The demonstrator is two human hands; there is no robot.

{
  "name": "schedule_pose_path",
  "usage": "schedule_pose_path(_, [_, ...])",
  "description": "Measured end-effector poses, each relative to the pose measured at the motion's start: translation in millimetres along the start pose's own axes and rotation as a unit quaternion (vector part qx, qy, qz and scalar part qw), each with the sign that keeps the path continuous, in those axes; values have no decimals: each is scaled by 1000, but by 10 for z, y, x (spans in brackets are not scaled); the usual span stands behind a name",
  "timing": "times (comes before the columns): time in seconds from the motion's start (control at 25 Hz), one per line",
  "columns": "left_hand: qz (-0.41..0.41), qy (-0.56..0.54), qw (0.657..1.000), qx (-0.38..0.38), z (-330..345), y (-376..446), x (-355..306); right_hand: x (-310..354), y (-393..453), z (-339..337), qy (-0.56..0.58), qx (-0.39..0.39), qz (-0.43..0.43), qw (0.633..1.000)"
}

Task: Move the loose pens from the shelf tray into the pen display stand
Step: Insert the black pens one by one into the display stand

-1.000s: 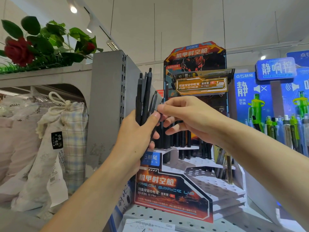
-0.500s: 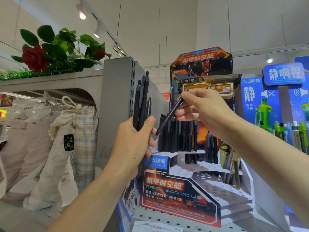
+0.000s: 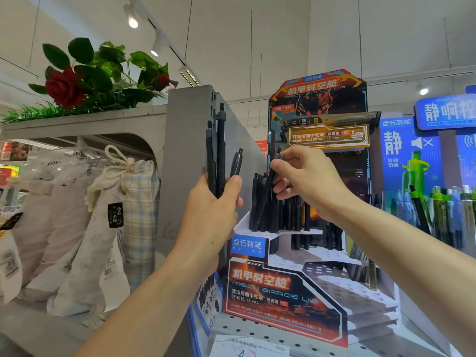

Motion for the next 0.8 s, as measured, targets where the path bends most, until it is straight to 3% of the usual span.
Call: schedule_pose_path(0.8, [3,3,1000,31,-18,-23,8,105,30,310,-127,60,-12,990])
Point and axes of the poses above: each hand's wrist, its own y-axis towards the middle knuckle, its own z-axis out of the palm, x = y × z, the point moved 6 cm from there along y, towards the middle knuckle, and after that the axes turned 11 degrees about x, right-handed, at the moved point
